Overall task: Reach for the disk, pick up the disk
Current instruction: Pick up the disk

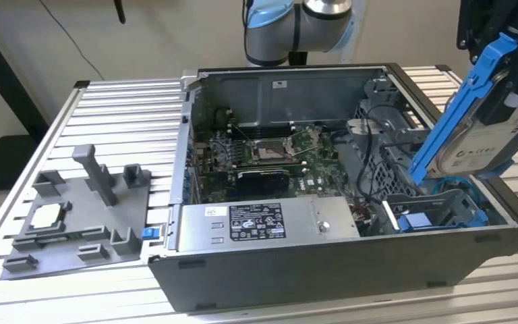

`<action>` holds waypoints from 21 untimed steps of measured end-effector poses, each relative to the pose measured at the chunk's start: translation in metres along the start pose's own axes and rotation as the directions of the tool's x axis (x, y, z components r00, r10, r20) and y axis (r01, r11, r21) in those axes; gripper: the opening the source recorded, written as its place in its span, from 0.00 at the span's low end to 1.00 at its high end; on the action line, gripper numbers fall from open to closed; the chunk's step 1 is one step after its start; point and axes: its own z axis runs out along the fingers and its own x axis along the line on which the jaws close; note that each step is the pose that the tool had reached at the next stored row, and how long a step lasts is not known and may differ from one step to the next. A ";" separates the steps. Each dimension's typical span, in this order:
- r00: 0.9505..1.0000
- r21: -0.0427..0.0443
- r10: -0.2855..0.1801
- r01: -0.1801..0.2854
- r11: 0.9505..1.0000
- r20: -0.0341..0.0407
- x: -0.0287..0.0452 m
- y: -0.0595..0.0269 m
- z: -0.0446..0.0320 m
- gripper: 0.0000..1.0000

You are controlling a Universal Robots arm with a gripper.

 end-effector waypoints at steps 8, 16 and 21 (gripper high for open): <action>1.000 0.013 0.000 -0.001 1.000 0.009 0.0037 0.0085 0.0016 0.00; 1.000 0.014 0.001 -0.001 1.000 0.012 0.0046 0.0087 0.0121 0.00; 1.000 0.015 0.022 -0.022 1.000 0.016 0.0051 0.0082 0.0206 0.00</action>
